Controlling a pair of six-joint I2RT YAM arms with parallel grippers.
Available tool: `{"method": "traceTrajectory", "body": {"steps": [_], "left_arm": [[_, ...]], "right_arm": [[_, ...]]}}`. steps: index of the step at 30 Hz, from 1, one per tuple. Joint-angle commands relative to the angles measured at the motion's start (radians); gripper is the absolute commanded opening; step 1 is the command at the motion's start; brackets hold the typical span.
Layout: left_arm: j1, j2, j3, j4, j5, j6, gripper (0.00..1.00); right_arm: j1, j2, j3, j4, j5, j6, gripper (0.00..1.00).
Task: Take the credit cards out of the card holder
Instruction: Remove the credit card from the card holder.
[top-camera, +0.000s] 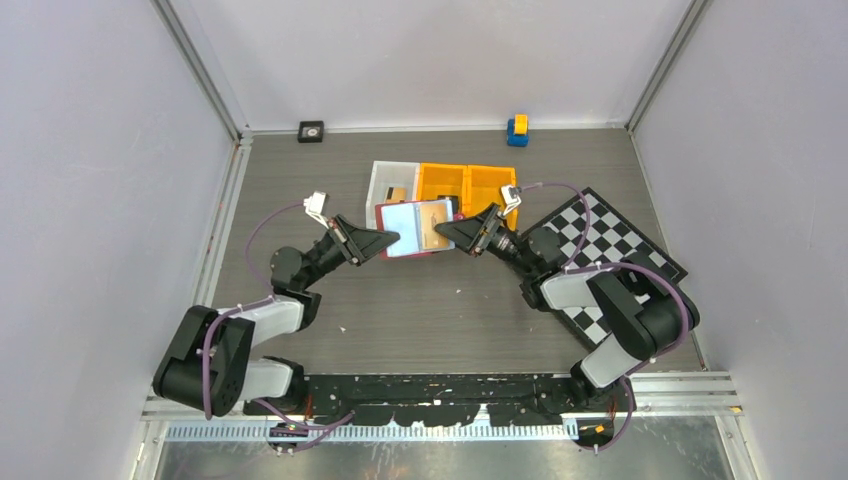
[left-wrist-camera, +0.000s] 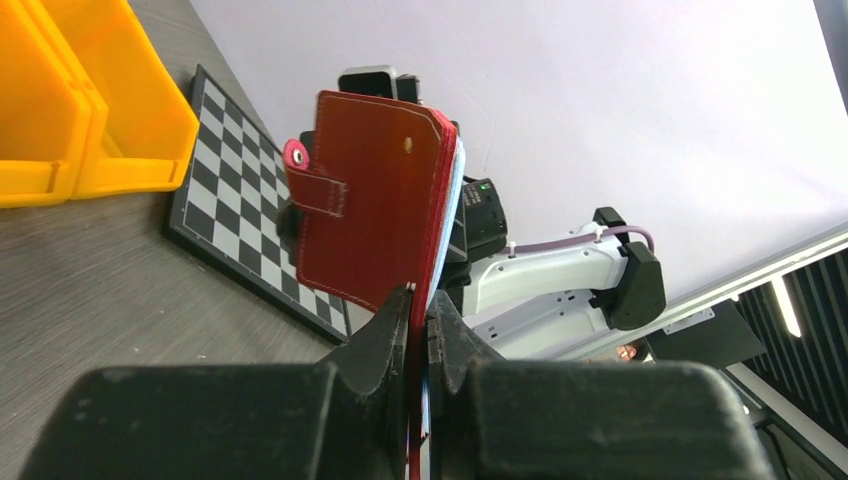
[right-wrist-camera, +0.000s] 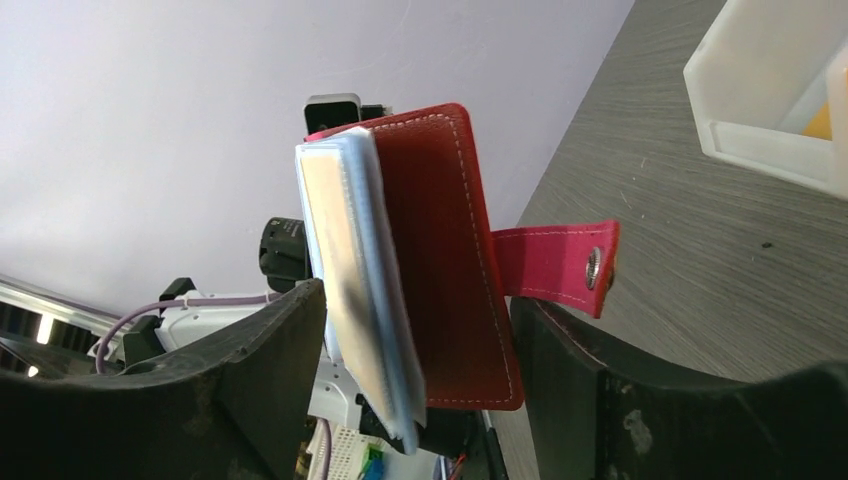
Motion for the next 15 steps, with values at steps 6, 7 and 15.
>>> {"method": "traceTrajectory", "body": {"steps": [6, 7, 15], "left_arm": [[0.006, -0.054, 0.016, -0.205, -0.045, 0.137, 0.0], [0.007, -0.081, 0.017, -0.266, -0.059, 0.174, 0.0], [0.005, -0.206, 0.024, -0.51, -0.126, 0.285, 0.0]], "right_arm": [[-0.018, -0.056, -0.013, 0.049, 0.026, -0.018, 0.59], [-0.023, -0.062, -0.015, 0.038, 0.03, -0.024, 0.56], [-0.027, -0.074, -0.005, -0.023, 0.028, -0.049, 0.3]]}}
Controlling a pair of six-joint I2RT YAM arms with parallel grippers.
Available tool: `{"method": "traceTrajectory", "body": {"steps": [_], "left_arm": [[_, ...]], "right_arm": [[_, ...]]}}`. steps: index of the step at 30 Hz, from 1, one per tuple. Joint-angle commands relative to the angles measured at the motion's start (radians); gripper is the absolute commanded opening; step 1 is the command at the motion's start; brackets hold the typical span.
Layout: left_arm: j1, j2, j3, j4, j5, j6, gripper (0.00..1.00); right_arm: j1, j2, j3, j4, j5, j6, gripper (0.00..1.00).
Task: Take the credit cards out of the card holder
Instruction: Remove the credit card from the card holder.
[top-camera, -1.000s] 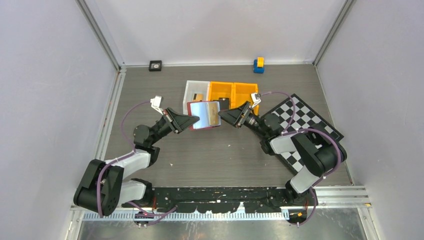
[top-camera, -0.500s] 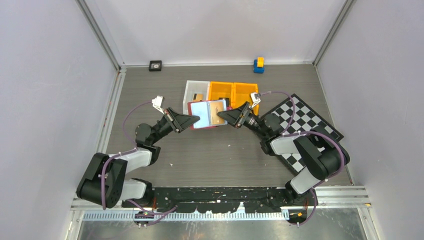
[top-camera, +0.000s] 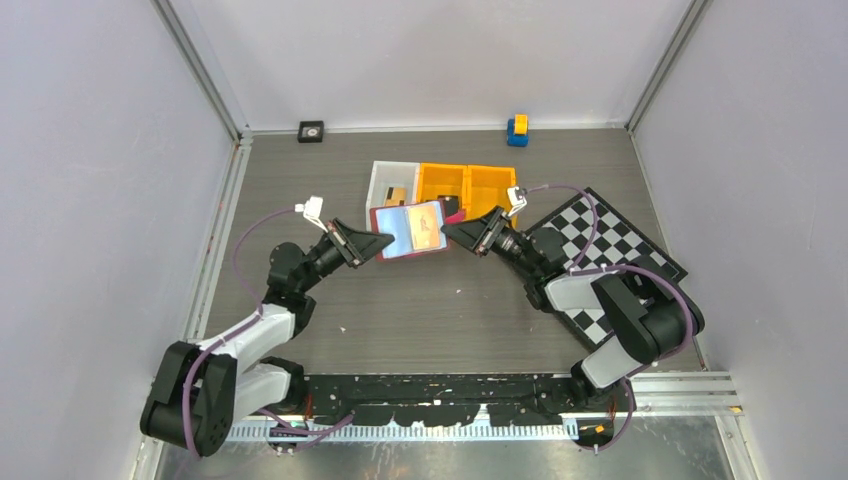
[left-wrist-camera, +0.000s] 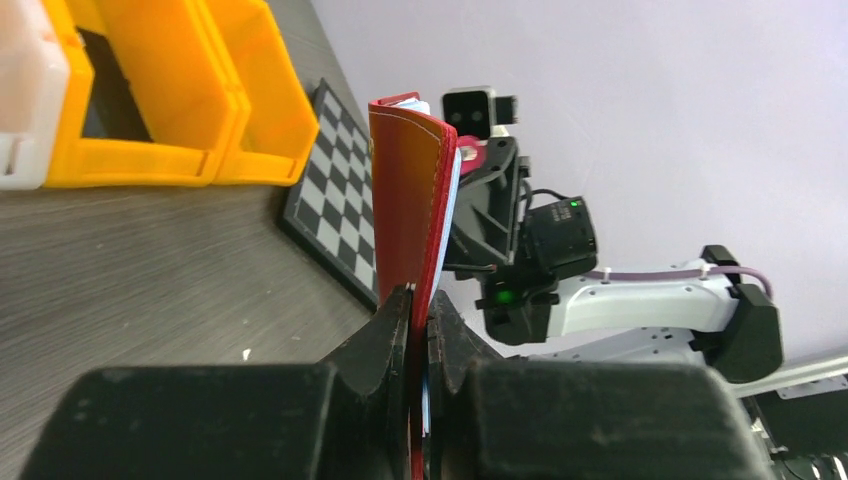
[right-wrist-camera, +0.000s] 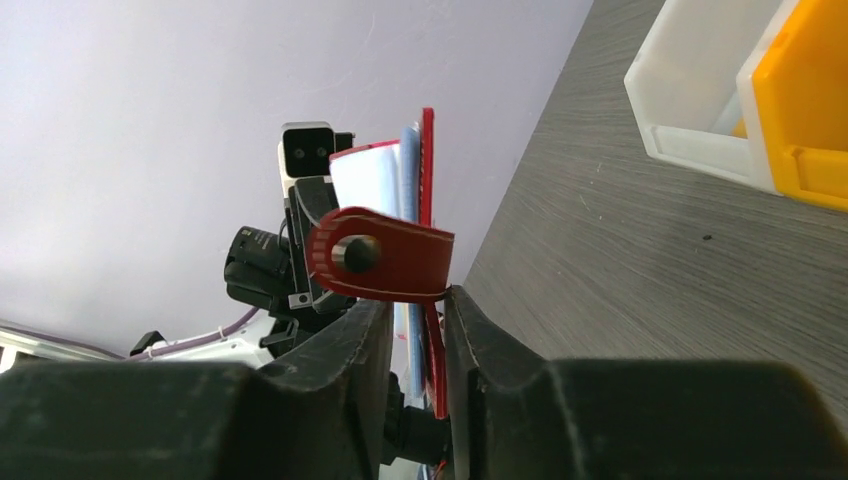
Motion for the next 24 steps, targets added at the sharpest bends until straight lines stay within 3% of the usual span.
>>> {"method": "traceTrajectory", "body": {"steps": [1, 3, 14, 18, 24], "left_arm": [[0.001, -0.041, 0.024, -0.136, -0.024, 0.088, 0.0], [0.001, -0.039, 0.025, -0.135, -0.021, 0.087, 0.0], [0.001, -0.031, 0.029, -0.128, -0.011, 0.087, 0.0], [0.001, -0.032, 0.027, -0.112, -0.006, 0.084, 0.0], [0.001, -0.034, 0.03, -0.112, -0.003, 0.084, 0.0]], "right_arm": [[0.005, -0.044, 0.021, 0.034, -0.005, -0.018, 0.28], [0.006, -0.046, 0.033, 0.007, -0.014, -0.024, 0.24], [0.006, -0.03, 0.055, -0.013, -0.041, -0.024, 0.23], [0.007, -0.022, 0.068, -0.053, -0.047, -0.033, 0.37], [0.03, 0.005, 0.091, -0.08, -0.057, -0.053, 0.41]]}}
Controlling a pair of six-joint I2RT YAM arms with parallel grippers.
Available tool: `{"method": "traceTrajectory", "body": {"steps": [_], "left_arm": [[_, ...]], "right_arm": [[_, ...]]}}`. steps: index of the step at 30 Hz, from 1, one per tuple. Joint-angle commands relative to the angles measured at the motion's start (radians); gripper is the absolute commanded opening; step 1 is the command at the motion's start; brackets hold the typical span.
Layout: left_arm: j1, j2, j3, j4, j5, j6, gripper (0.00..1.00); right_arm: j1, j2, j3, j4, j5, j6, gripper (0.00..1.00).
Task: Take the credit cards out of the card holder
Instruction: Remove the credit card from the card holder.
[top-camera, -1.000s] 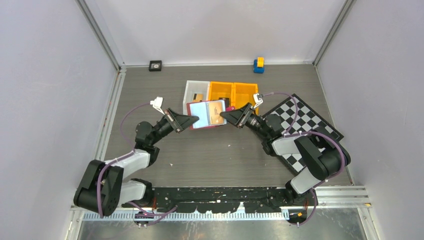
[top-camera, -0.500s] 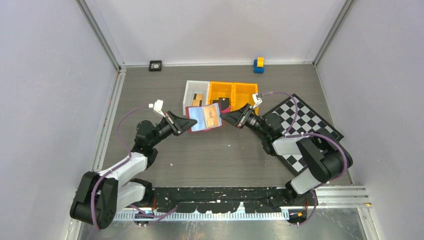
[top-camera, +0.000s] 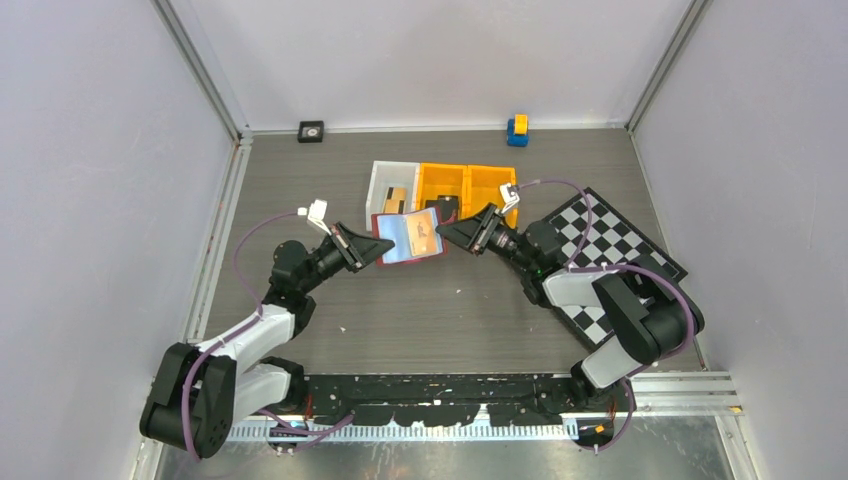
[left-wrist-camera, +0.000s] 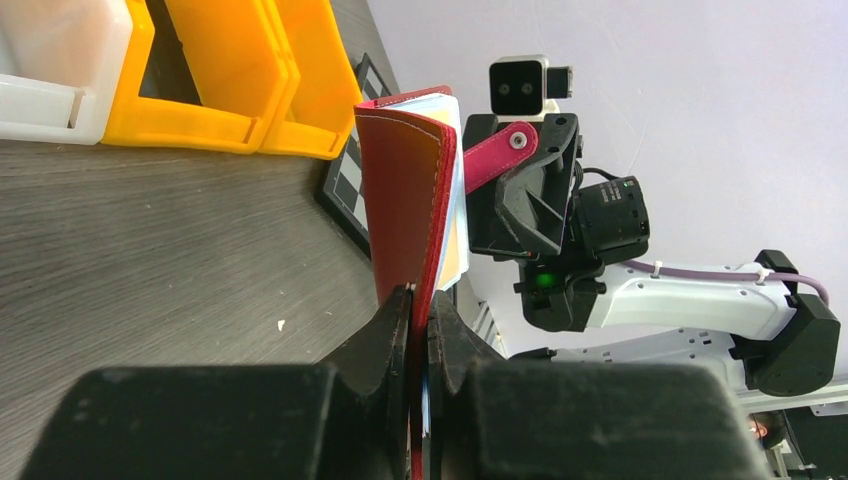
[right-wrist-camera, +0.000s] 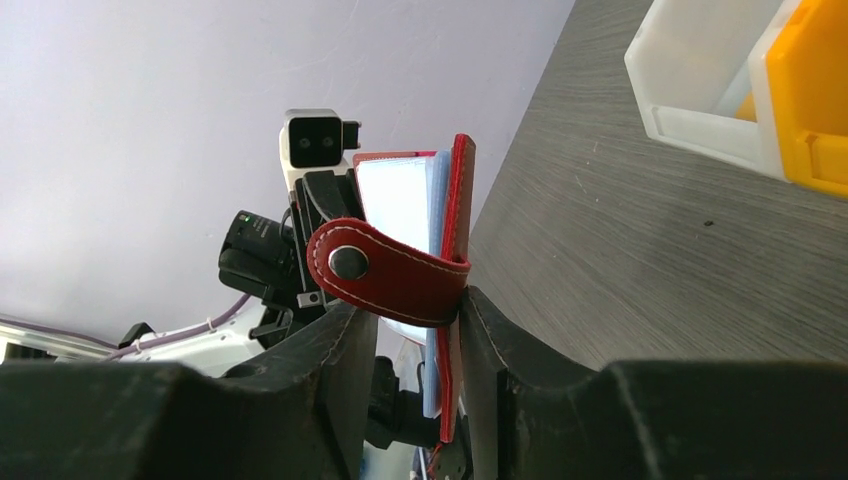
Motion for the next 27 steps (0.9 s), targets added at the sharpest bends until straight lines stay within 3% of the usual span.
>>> {"method": "traceTrajectory", "body": {"steps": [1, 7, 12, 20, 22, 24, 27], "left_arm": [[0.001, -0.01, 0.03, 0.042, 0.013, 0.01, 0.0], [0.001, -0.01, 0.031, 0.046, 0.019, 0.009, 0.0], [0.001, -0.01, 0.03, 0.052, 0.02, 0.008, 0.0], [0.001, -0.019, 0.035, -0.004, -0.004, 0.024, 0.0], [0.001, -0.029, 0.044, -0.071, -0.024, 0.047, 0.0], [0.001, -0.05, 0.052, -0.149, -0.052, 0.078, 0.04], [0.001, -0.115, 0.063, -0.311, -0.125, 0.138, 0.22]], "right_arm": [[0.024, 0.015, 0.049, 0.013, -0.021, -0.032, 0.42], [0.043, 0.013, 0.068, -0.049, -0.02, -0.067, 0.42], [0.052, 0.007, 0.076, -0.073, -0.019, -0.081, 0.34], [0.05, -0.015, 0.071, -0.107, -0.001, -0.104, 0.12], [0.051, -0.026, 0.07, -0.127, 0.006, -0.117, 0.02], [0.051, -0.041, 0.07, -0.159, 0.019, -0.13, 0.0], [0.051, -0.081, 0.066, -0.229, 0.056, -0.173, 0.0]]}}
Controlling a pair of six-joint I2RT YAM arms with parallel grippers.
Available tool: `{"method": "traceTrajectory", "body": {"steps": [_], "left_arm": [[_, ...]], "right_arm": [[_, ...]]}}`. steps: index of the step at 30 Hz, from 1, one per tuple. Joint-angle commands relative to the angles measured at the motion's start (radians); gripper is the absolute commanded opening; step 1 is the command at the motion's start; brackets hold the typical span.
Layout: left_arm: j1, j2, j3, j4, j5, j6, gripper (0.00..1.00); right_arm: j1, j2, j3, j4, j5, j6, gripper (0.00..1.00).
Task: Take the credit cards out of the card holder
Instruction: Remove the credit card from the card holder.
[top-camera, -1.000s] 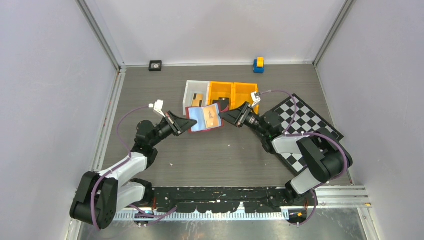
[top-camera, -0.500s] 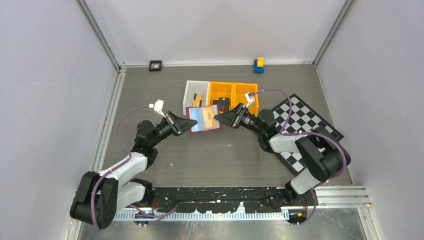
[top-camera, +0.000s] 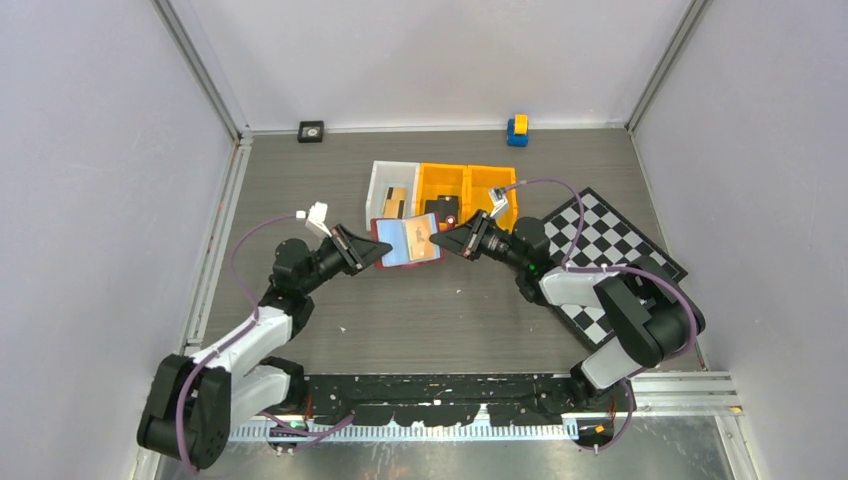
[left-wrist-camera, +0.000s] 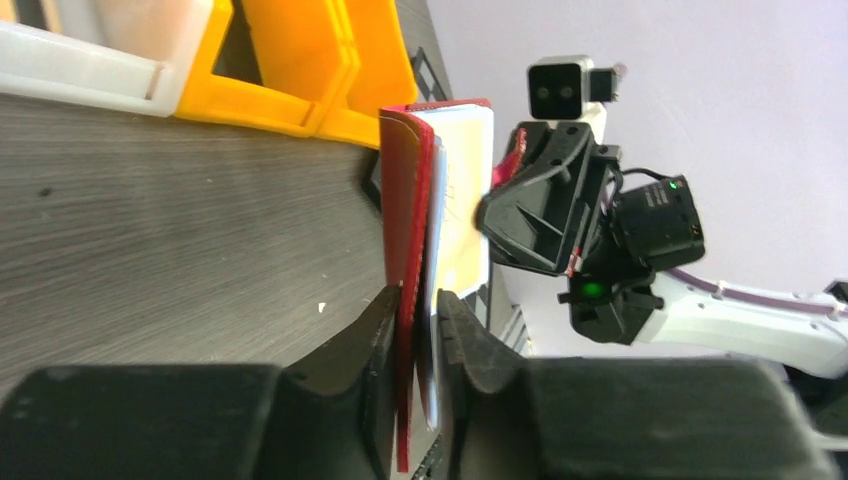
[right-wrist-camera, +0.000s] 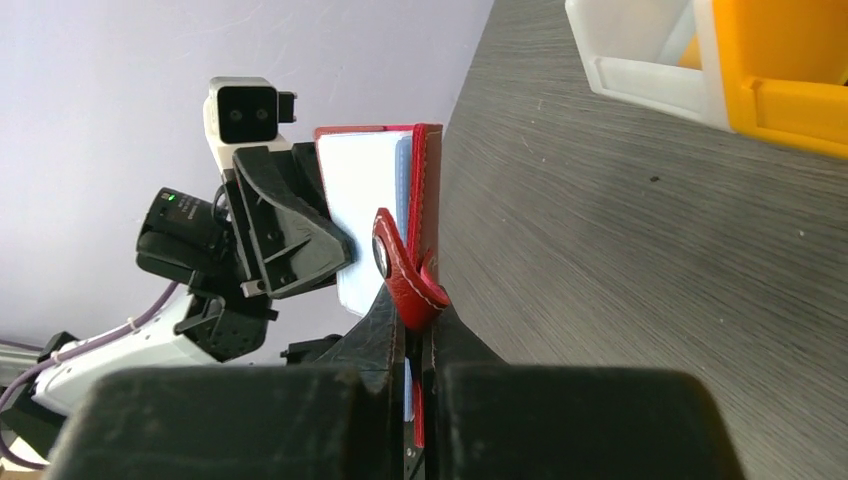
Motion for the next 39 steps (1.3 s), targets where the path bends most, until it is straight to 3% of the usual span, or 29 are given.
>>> {"method": "traceTrajectory", "body": {"steps": [1, 5, 13, 18, 23, 27, 31, 39], "left_arm": [[0.001, -0.109, 0.056, -0.239, -0.126, 0.111, 0.28], [0.001, -0.212, 0.091, -0.469, -0.277, 0.175, 0.5], [0.001, -0.423, 0.066, -0.593, -0.435, 0.207, 0.59], [0.001, -0.467, 0.034, -0.539, -0.445, 0.192, 0.64], [-0.009, -0.316, 0.017, -0.269, -0.209, 0.156, 0.56], [-0.09, -0.155, 0.074, -0.171, -0.101, 0.178, 0.47], [-0.175, -0.076, 0.119, -0.165, -0.098, 0.226, 0.42], [-0.181, 0.066, 0.176, -0.253, -0.105, 0.209, 0.36]], "right_arm": [[0.006, -0.098, 0.019, -0.076, 0.053, -0.075, 0.01], [0.006, -0.133, 0.015, -0.138, 0.094, -0.109, 0.0], [0.006, -0.13, 0.035, -0.234, 0.135, -0.141, 0.0], [0.006, -0.115, 0.06, -0.306, 0.152, -0.155, 0.0], [0.006, -0.092, 0.076, -0.325, 0.144, -0.157, 0.0], [0.006, -0.068, 0.086, -0.317, 0.12, -0.149, 0.0], [0.006, -0.048, 0.087, -0.282, 0.094, -0.131, 0.0], [0.006, -0.057, 0.075, -0.242, 0.074, -0.122, 0.0]]}}
